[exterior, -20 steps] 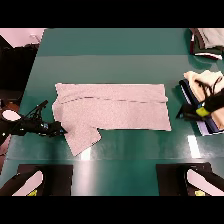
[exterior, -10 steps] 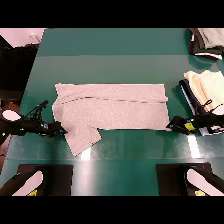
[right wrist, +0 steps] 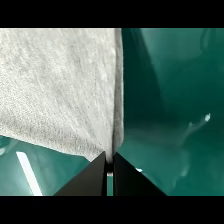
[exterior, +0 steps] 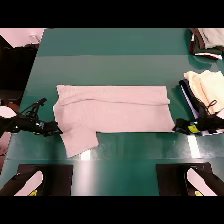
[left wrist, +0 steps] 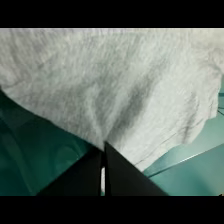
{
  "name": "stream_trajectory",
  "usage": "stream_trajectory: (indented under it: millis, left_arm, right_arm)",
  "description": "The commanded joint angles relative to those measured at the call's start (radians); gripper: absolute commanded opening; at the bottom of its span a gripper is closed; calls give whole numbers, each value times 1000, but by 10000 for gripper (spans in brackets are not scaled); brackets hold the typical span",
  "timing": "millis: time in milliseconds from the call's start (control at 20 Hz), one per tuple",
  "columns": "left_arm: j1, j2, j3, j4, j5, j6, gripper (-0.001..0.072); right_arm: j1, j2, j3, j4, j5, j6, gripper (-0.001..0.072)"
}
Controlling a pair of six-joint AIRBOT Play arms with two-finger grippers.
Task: Fold the shirts.
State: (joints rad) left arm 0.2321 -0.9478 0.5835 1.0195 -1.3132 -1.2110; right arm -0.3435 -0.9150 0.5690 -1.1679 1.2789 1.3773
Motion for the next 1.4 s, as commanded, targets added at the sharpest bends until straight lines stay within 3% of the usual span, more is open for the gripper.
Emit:
stream_trajectory:
  millis: [0,150,350,600,850,1150,1200,1250,1300,1350]
  left_arm:
    - [0,102,28,-7,-126,-23,18]
    - [0,130,42,-108,-147,-23,19]
    - [0,128,132,-145,30,-20,19]
    - [0,69,215,-152,171,-19,20]
    - [0,-90,238,-266,298,64,21]
    - [0,-277,377,-272,389,66,24]
    - [0,-294,395,-273,409,55,183]
    - [0,-307,408,-272,438,22,492]
    - [0,-314,418,-272,458,-5,600]
    - [0,-313,420,-273,475,-13,598]
  right_arm:
    - [-92,142,0,-109,182,1,19]
    - [-121,242,0,-106,162,1,19]
    - [-65,249,13,2,68,2,19]
    - [60,27,157,16,-38,37,19]
    - [142,-205,286,16,-53,52,19]
    - [183,-380,448,26,-104,116,21]
    - [184,-396,469,32,-123,136,22]
    - [183,-408,485,54,-138,141,36]
    - [180,-414,499,79,-160,140,267]
    - [171,-415,513,97,-162,140,513]
